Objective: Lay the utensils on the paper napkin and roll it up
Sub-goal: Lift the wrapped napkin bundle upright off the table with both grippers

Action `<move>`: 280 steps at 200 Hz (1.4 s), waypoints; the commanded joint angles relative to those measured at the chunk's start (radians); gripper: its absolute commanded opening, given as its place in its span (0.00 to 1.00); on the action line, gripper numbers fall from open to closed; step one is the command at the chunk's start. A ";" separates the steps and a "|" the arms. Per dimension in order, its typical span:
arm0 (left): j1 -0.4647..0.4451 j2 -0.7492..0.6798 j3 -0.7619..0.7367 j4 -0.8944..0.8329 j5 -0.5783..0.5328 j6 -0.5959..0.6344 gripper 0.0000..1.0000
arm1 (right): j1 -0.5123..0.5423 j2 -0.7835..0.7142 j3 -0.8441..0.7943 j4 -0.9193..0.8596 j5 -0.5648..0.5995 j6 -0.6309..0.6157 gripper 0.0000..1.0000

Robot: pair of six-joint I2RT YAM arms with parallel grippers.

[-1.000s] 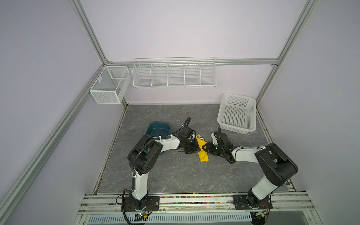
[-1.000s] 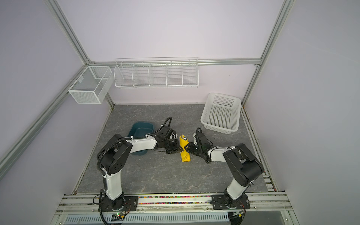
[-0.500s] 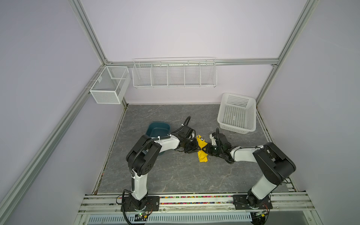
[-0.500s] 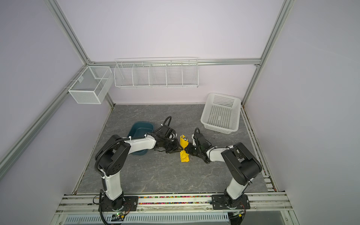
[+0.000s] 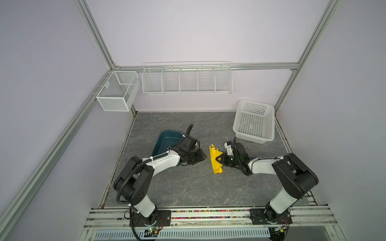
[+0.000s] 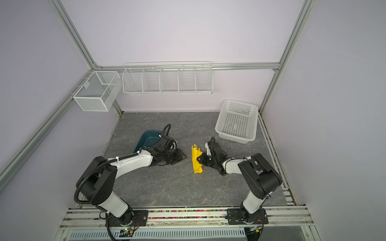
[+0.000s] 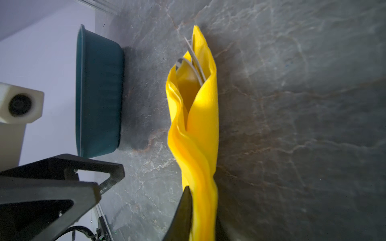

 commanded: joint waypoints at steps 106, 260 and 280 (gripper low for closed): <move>0.059 -0.097 -0.167 0.419 0.149 -0.071 0.59 | -0.001 -0.157 0.015 0.015 -0.077 -0.036 0.11; 0.125 -0.157 -0.174 0.839 0.441 -0.212 0.68 | -0.002 -0.392 0.148 0.000 -0.254 -0.010 0.12; 0.124 -0.162 -0.166 0.886 0.469 -0.223 0.69 | -0.002 -0.413 0.162 0.003 -0.269 -0.002 0.12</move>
